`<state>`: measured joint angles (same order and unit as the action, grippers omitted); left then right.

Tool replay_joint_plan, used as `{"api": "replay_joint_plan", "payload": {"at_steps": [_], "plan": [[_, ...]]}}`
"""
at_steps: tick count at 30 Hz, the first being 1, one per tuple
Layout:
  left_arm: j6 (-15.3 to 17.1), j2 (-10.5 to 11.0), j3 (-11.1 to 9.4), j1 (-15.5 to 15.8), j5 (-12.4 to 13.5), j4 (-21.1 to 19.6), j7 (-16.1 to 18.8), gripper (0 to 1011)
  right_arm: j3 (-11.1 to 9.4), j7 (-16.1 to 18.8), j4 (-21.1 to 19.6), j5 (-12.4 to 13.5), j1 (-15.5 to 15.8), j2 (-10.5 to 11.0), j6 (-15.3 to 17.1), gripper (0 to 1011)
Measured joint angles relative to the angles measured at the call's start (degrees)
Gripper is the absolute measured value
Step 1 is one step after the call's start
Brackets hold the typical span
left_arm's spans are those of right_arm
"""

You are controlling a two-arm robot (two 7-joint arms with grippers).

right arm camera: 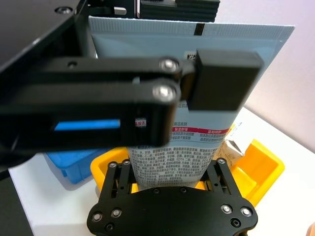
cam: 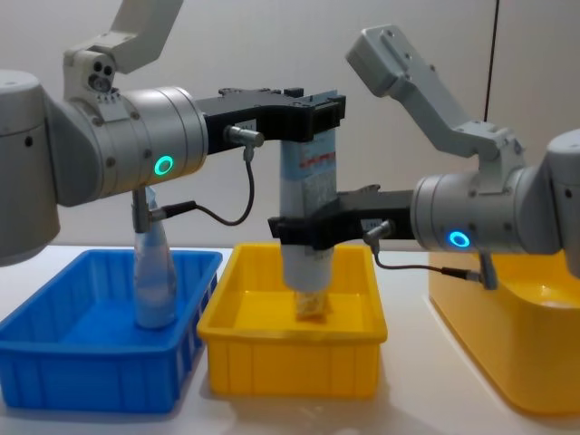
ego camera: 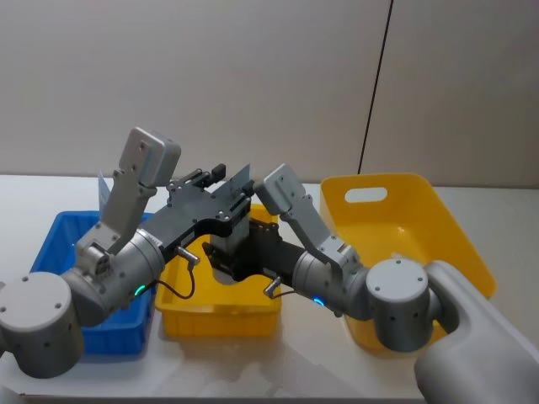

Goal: Bimanual collaborative sorting of washing and personal care products

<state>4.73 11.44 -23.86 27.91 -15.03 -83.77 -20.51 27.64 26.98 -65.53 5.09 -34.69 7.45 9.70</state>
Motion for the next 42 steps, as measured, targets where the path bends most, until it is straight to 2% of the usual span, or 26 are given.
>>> {"api": "replay_joint_plan", "payload": {"at_steps": [8,17,28,42], "plan": [[0.00,0.00,-0.01,0.00,0.00,0.01,0.00,764,0.20,-0.71,0.65,0.30,-0.46,-0.41,-0.18,389],[0.00,0.00,-0.01,0.00,0.00,0.01,-0.01,1000,-0.44,-2.26,0.22,1.19,-0.25,-0.63,-0.16,234],[0.00,0.00,0.00,0.00,0.00,0.01,-0.01,1001,-2.66,-6.14,-1.17,2.11,0.46,-0.81,1.42,194],[0.00,0.00,0.00,0.00,0.00,0.01,-0.01,1001,-7.11,-13.78,-2.37,2.08,0.98,-1.01,6.62,184]]}}
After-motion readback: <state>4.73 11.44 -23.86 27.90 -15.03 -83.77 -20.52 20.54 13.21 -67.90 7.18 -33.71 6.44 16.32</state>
